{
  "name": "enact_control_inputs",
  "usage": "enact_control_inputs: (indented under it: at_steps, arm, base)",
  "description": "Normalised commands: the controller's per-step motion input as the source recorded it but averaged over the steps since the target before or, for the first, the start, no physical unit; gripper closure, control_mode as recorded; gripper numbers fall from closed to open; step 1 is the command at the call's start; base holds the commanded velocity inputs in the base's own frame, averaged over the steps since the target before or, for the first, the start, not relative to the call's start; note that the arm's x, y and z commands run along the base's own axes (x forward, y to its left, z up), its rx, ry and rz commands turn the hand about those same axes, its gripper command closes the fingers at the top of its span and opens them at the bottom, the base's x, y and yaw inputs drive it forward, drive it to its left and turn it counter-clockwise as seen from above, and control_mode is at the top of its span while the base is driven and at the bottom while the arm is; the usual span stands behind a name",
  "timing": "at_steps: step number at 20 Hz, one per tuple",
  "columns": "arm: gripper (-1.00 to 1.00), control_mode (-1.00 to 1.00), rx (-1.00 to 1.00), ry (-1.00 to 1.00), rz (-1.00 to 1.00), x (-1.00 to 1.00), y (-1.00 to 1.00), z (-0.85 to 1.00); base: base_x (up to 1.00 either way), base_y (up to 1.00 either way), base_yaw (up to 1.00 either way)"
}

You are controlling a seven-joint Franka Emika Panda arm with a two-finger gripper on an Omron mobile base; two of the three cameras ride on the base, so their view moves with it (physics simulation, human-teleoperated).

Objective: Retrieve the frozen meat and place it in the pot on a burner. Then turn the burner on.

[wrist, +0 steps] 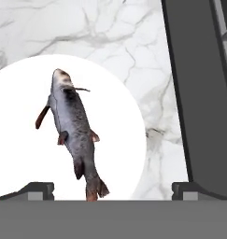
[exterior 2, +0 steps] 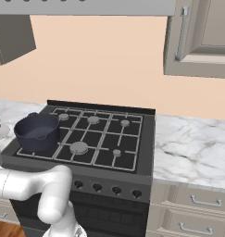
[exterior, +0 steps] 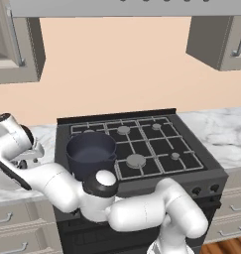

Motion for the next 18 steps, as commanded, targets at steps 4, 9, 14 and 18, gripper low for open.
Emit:
enact_control_inputs:
  at_steps: [4,9,14,18]
  arm:
    - [-1.0,-1.0,0.06,-0.07,0.0,0.17,0.16,-0.24]
    - [-1.0,-1.0,0.04,-0.01,0.0,0.05,0.21,-0.21]
    - [-1.0,-1.0,0.0,0.04,0.0,0.01,0.14,-0.12]
    - [-1.0,-1.0,-0.01,0.05,0.0,0.0,0.0,0.0]
  base:
    - [0.0,0.0,0.0]
    - [0.0,0.0,0.0]
    - [0.0,0.0,0.0]
    - [0.0,0.0,0.0]
